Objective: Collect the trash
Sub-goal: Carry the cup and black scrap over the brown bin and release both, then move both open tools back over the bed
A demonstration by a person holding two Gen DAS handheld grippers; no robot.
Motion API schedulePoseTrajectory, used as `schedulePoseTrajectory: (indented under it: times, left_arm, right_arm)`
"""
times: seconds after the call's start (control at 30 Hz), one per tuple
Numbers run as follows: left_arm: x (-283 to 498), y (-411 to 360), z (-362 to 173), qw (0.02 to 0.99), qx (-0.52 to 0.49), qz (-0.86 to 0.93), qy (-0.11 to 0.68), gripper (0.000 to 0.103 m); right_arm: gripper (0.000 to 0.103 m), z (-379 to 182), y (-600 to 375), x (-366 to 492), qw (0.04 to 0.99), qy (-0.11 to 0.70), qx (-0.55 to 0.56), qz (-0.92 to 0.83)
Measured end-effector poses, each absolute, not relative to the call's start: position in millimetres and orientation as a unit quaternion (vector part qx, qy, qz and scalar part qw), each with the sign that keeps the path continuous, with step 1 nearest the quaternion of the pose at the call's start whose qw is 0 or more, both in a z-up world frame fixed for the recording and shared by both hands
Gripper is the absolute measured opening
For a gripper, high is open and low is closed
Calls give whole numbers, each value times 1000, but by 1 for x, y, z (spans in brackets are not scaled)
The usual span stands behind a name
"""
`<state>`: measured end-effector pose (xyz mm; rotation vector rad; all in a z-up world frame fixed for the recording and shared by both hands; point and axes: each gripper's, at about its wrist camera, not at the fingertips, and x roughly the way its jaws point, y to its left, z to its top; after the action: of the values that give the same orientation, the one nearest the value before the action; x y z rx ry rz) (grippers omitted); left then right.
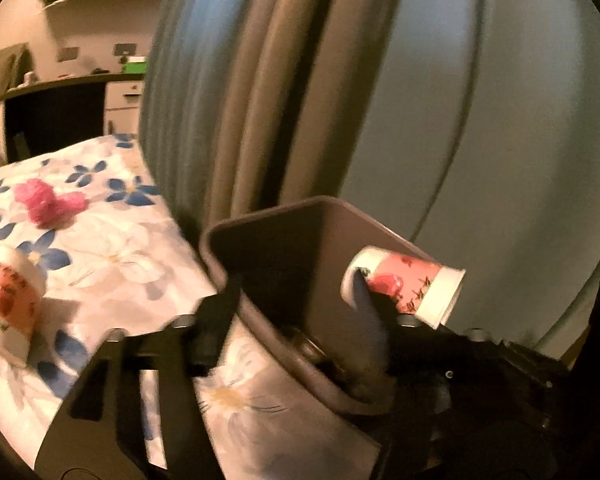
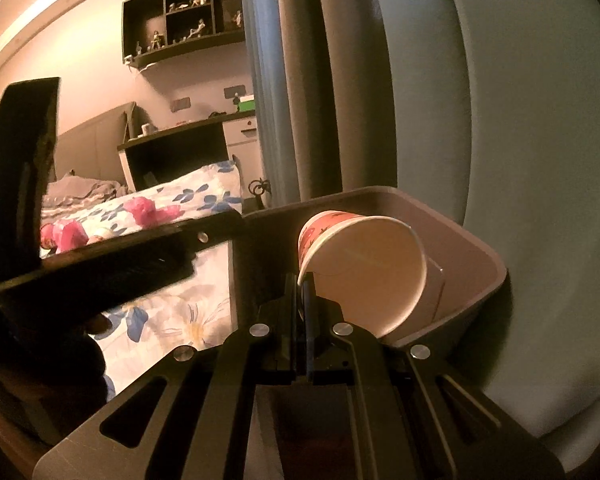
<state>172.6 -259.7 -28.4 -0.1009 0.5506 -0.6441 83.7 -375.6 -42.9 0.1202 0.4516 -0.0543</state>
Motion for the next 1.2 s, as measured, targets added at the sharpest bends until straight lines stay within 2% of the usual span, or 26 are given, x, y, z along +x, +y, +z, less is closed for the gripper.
schedulePoseTrajectory:
  times: [0.03,0.07,0.17,0.27,0.3,0.37,0.4,0.57,0.63,0.9,1.0,1.2]
  left_arm:
    - [171,-253,-27,915,-53,-301,263,74]
    - [169,-247,-26,918,-55,-293,260,77]
    - [161,-227,-21,931,-54,-261,249,85]
    - [148,-204,-17,945,-50,-225,233,88]
    - [145,-199,-16,948,-49,-216,230,88]
    - [138,-184,-15,954,-49,-194,225,90]
    - [135,-175,-14,957,-47,-182,223,90]
    - [124,-135,-10,968,-44,-121,215,91]
    - [120,-115,-9,971,-44,-96,214,91]
    - [94,-36,-9,975,-46,19,215,92]
    - [83,-5,-10,973,-64,50,218,92]
    - [61,33,-14,970,-73,94,212,92]
  right_arm:
    - [4,-44,-374,85,972,227,58,-26]
    - [4,-45,-374,87,971,229,57,-25]
    - [5,-48,-372,91,971,234,54,-22]
    - [7,-48,-371,95,971,234,52,-25]
    - [10,-49,-371,96,970,234,53,-27]
    - [24,-50,-372,97,970,235,57,-31]
    - [37,-49,-373,96,970,234,59,-35]
    - [45,-41,-374,89,973,221,60,-45]
    - [56,-35,-369,83,975,210,54,-47]
    - [83,-10,-331,62,986,160,50,-25]
    - [87,-5,-311,58,987,151,55,-2]
    - [87,-4,-262,56,984,158,48,63]
